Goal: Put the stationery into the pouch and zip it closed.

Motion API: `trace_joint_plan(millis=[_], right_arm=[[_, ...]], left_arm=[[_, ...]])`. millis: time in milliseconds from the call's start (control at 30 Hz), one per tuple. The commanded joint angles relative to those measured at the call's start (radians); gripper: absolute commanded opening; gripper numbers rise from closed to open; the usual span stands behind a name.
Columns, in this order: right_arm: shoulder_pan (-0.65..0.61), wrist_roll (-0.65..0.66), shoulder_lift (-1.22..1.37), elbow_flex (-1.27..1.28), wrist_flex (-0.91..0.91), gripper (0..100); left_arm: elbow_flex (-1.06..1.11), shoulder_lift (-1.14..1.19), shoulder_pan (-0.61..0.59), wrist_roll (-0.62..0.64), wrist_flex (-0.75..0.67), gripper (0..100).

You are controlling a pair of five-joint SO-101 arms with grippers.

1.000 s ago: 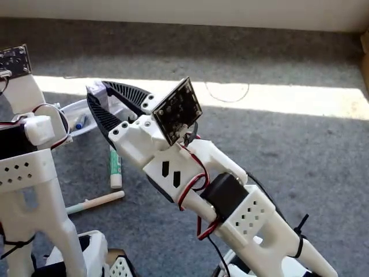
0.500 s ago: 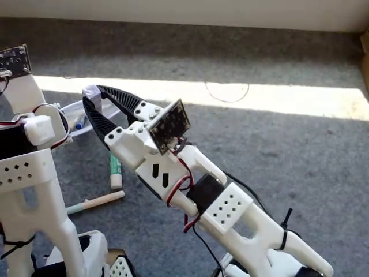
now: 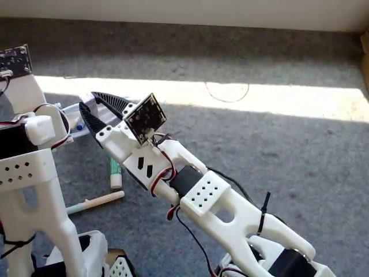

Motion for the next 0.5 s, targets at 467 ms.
trace_joint_plan(millis=[467], right_arm=[[-0.007, 0.189, -0.021, -0.008, 0.004, 1.7]], left_arm=[[-0.002, -0.019, 0.015, -0.009, -0.008, 1]])
